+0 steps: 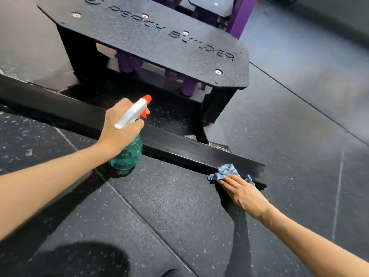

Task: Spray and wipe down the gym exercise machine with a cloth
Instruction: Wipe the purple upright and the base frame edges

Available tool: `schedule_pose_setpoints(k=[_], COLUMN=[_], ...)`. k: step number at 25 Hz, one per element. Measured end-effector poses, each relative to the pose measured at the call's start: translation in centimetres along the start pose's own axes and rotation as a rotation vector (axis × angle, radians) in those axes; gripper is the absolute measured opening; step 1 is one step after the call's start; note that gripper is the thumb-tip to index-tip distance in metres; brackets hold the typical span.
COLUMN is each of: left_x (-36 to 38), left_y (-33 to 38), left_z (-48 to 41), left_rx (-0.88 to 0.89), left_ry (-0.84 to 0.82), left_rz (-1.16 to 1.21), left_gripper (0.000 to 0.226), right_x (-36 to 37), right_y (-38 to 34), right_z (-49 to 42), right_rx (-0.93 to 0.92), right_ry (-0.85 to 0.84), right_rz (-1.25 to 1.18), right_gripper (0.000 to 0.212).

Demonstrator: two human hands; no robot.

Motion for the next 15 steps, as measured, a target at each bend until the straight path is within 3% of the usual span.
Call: schedule_pose_setpoints(k=[3,5,7,10,12,13,15], left_x=[1.2,1.5,1.3,0.8,0.0,-0.4,-1.1], left_y=[0.2,0.3,0.3,0.2,-0.5,-0.9,-2.1], left_z=[0.4,0.5,0.4,0.4,0.4,0.3,0.1], left_rx=[-0.039,-0.040,-0.039,-0.039,-0.044,-0.050,-0.071], left_ry=[-0.017,-0.031,-0.025,-0.007,0.016,0.027,0.049], left_rz=[0.002,-0.009,-0.007,-0.017,-0.023,-0.023,-0.024], left_gripper=[0.027,0.025,0.025,0.026,0.026,0.026,0.028], right_x=[1.0,0.0,-1.7,-4.6,-5.8,-6.1,-5.6], right_y=[0.4,0.9,1.8,5.3,8.7,9.7,9.7], right_z=[4.0,4.8,2.9,-2.7,-7.1,-9.4,-13.9], right_rx=[0.062,0.083,0.209,0.702,1.077,1.224,1.346], right_ry=[0.081,0.173,0.343,0.597,0.663,0.640,0.407], right_rz=[0.022,-0.090,-0.234,-0.629,-0.939,-1.054,-1.191], right_gripper=[0.056,0.039,0.037,0.044,0.039,0.040,0.052])
Point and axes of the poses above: each hand's wrist, its own z-axis away from the middle knuckle, its own x-axis out of the palm, y = z × x, the point moved 2 cm from there along -z, towards the middle knuckle, and after that the axes turned 11 degrees about -x, right-handed, at the moved point
